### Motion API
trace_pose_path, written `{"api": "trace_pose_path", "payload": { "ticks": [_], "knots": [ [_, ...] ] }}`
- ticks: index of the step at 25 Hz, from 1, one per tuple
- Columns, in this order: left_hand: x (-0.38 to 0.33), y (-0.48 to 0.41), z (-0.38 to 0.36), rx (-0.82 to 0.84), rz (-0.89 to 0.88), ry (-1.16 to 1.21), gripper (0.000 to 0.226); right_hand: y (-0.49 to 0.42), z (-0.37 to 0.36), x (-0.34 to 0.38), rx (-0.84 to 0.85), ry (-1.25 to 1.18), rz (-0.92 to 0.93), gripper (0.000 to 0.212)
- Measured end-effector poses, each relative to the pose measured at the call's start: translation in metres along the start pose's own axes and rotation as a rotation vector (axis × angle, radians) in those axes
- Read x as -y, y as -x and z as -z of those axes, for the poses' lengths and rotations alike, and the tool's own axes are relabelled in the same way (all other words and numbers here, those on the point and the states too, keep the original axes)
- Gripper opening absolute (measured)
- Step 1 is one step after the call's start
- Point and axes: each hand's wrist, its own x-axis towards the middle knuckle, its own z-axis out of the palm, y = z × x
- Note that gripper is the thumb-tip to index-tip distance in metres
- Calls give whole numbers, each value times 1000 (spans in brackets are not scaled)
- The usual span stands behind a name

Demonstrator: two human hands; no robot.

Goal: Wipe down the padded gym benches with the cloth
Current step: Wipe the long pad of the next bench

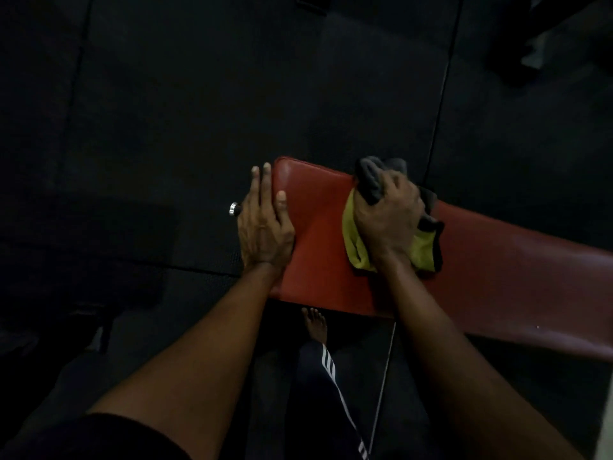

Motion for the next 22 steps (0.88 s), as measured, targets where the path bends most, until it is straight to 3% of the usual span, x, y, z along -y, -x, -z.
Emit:
{"api": "trace_pose_path", "payload": {
  "ticks": [3, 5, 8, 11, 13, 16, 19, 22],
  "knots": [
    [-2, 0, 2, 70, -33, -18, 52, 21, -5, 10, -72, 19, -251, 52],
    [-2, -1, 4, 80, -54, -7, 52, 39, -8, 28, -35, 10, -201, 58],
    [8, -6, 5, 127, -106, 73, 54, 80, -6, 23, 96, 2, 54, 69],
    [4, -6, 8, 163, -111, 38, 57, 105, 5, -22, 24, 4, -46, 64],
    [-5, -11, 12, 198, -281, -173, 61, 110, 10, -43, -79, -23, -273, 58],
    [-5, -36, 15, 387, -722, -359, 67, 106, 2, -33, -194, -33, -500, 57],
    [-1, -43, 13, 364, -748, -405, 60, 123, -8, 2, -190, -46, -501, 62],
    [-1, -37, 10, 306, -768, -455, 61, 158, -14, 35, -67, -90, -444, 73]
  ]
}}
